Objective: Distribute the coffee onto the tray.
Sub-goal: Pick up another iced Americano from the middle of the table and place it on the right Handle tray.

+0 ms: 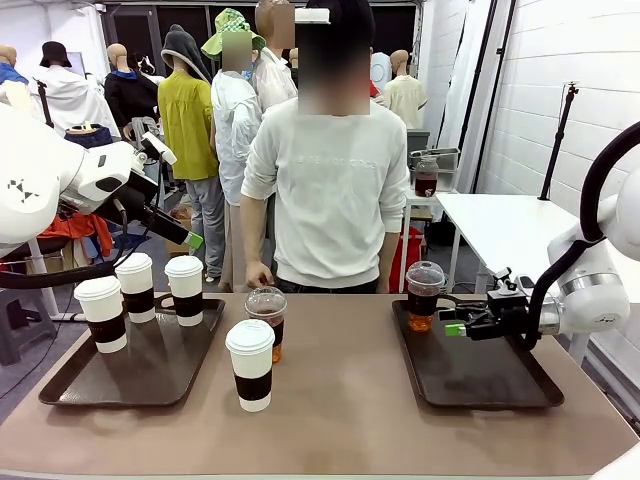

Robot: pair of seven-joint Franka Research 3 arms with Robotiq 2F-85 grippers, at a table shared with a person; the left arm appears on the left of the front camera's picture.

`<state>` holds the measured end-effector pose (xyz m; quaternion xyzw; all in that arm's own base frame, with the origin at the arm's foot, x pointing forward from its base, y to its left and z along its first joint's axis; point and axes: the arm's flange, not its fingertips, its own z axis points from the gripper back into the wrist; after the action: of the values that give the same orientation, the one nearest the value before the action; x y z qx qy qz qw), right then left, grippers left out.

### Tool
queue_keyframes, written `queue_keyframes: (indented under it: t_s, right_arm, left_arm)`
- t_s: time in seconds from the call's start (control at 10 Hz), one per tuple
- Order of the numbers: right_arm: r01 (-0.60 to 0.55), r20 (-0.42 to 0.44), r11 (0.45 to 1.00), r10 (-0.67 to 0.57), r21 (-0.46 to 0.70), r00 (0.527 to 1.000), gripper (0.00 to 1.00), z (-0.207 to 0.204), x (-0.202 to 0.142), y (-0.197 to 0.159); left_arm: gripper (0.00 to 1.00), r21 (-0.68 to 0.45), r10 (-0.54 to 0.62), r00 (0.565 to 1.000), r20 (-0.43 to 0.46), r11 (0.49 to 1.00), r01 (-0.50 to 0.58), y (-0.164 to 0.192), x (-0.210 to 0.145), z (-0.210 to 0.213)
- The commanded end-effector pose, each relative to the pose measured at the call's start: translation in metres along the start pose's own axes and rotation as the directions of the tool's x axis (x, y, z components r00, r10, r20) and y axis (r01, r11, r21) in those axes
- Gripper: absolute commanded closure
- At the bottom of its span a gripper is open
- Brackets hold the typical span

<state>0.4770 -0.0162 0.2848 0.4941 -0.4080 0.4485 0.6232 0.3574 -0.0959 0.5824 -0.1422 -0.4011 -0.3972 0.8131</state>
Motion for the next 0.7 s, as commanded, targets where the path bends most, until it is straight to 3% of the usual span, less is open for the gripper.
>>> queue_keyframes:
  t_s: [0.0,0.3,0.6]
  right_arm:
    - [-0.061,-0.005,0.998,0.061,0.033,0.998,0.0,-0.012,-0.005,0.015]
    - [-0.17,0.049,0.985,0.17,-0.001,0.984,0.0,-0.04,-0.012,0.018]
    - [-0.146,0.037,0.989,0.145,0.014,0.989,0.0,-0.069,-0.012,0.01]
  left_arm:
    - [0.0,-0.014,0.002,1.0,0.008,1.0,-0.002,0.001,0.0,0.0]
    - [0.0,-0.014,0.002,1.0,0.008,1.0,-0.002,0.001,0.0,0.0]
    - [0.0,-0.014,0.002,1.0,0.008,1.0,-0.002,0.001,0.0,0.0]
